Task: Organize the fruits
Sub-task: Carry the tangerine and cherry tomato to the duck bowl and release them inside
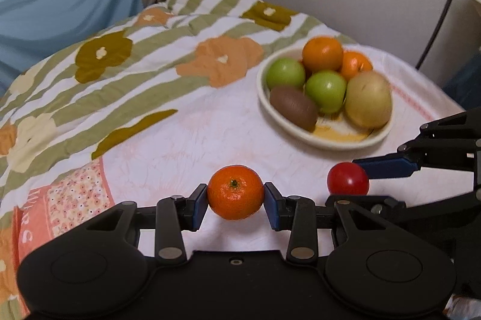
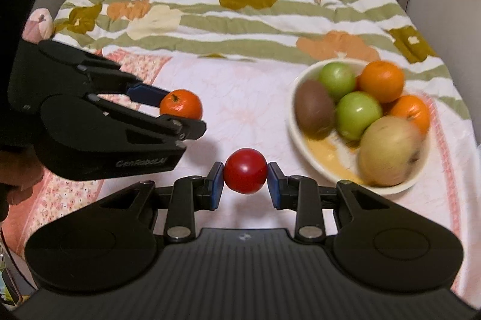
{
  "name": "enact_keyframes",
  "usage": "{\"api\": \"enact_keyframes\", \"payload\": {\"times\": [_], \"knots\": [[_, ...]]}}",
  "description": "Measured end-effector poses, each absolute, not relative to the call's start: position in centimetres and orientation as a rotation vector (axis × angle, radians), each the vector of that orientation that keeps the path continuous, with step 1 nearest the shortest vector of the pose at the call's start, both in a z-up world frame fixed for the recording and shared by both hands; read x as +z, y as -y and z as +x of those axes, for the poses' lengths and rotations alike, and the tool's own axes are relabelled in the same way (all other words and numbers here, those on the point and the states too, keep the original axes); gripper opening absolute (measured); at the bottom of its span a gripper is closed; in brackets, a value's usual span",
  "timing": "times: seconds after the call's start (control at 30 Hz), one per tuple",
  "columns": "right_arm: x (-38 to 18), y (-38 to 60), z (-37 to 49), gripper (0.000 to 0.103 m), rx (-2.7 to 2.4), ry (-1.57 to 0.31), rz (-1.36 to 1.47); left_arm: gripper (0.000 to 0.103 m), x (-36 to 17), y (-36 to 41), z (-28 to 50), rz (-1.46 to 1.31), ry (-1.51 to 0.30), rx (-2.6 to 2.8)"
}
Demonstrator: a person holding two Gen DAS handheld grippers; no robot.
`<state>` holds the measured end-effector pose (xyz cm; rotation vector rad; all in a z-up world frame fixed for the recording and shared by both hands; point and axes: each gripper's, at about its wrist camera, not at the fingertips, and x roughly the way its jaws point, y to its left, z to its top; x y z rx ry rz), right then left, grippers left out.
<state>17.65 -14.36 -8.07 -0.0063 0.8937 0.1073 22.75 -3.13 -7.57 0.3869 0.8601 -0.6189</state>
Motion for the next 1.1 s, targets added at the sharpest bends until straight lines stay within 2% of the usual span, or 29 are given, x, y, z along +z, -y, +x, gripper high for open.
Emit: {"api": "enact_keyframes", "payload": {"times": [0.37, 0.6, 0.8, 1.1], "knots": [[-2.7, 21.7, 16.4, 0.046, 0.143, -0.805, -0.029, 0.043, -3.2, 8.1, 19.9, 0.291, -0.823, -0.536], [-1.1, 27.3, 17.6, 0.046, 0.157, -0.774, -0.053, 0.043, -2.3, 11.6, 20.1, 0.234, -0.813, -0.492], [-1.3, 31.0, 19.7, 0.046, 0.171, -0.766, -0.067, 0.043, -3.5, 14.2, 21.4, 0.206, -0.832, -0.459], [-4.3, 34.1, 22.8, 0.046, 0.219, -0.802, -0.060, 0.043, -7.9, 16.9, 23.1, 0.168, -0.909, -0.405]]}}
